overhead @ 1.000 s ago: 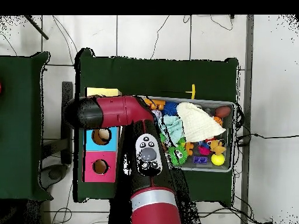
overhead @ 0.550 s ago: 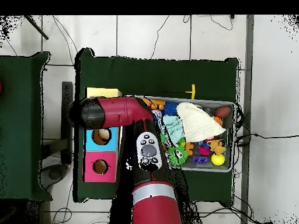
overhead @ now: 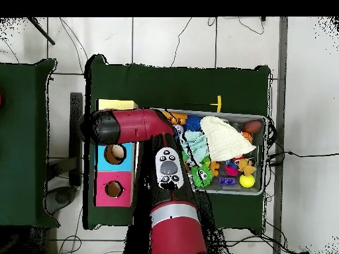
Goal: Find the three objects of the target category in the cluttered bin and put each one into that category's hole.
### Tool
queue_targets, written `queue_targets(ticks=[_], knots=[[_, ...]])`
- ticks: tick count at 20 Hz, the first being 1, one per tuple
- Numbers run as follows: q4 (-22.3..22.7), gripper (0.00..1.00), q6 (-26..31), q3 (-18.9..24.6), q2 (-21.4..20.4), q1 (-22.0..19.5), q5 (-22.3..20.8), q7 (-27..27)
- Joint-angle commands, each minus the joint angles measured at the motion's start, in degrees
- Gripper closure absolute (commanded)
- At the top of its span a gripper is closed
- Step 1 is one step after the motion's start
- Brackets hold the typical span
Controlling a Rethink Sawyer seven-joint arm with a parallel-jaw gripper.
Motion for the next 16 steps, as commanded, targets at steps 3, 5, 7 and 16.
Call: queue_targets(ticks=[3, 5, 7, 16], knots=[[-1.2, 1.0, -3.5, 4.5, 5.1, -1.8, -4.4, -2.4], [-1.5, 1.0, -4.4, 4.6, 6.4, -1.9, -4.7, -2.5], [-1.3, 1.0, -4.1, 4.7, 6.5, -1.9, -4.5, -2.5], [0.3, 1.0, -1.8, 3.9, 3.7, -1.7, -4.2, -2.5]])
